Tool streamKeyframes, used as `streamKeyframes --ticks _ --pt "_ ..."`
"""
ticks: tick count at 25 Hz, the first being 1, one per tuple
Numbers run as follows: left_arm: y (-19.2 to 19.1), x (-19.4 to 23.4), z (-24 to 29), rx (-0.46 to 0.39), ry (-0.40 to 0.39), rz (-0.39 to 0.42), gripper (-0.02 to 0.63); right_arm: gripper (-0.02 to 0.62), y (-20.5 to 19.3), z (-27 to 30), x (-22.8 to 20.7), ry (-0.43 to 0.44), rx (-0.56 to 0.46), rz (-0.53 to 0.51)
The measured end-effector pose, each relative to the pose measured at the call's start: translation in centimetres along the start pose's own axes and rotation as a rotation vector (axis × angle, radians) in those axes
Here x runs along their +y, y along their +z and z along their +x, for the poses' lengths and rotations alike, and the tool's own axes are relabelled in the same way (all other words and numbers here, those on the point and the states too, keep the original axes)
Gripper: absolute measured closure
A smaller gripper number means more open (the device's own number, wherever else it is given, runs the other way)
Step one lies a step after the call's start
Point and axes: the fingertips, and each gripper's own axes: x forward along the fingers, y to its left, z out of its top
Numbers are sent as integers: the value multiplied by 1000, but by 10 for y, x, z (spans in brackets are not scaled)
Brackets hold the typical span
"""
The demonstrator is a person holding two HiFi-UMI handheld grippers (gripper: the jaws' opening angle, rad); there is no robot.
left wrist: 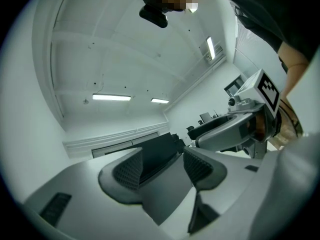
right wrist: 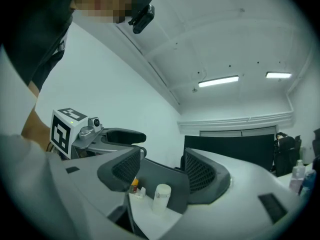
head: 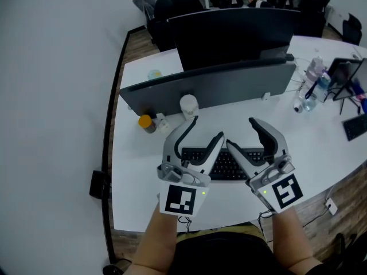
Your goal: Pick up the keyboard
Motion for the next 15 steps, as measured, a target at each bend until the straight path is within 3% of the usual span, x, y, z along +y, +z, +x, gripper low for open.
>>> streamKeyframes --ticks 5,11,15 --pt "-29 8 -3 35 2 -32 347 336 -33 -1 -14 -18 116 6" --pt "-83 19 -10 116 34 -178 345 331 -86 -14 -36 -72 254 45" --pt "-118 17 -16 199 28 -213 345 330 -111 -26 -50 -100 311 71"
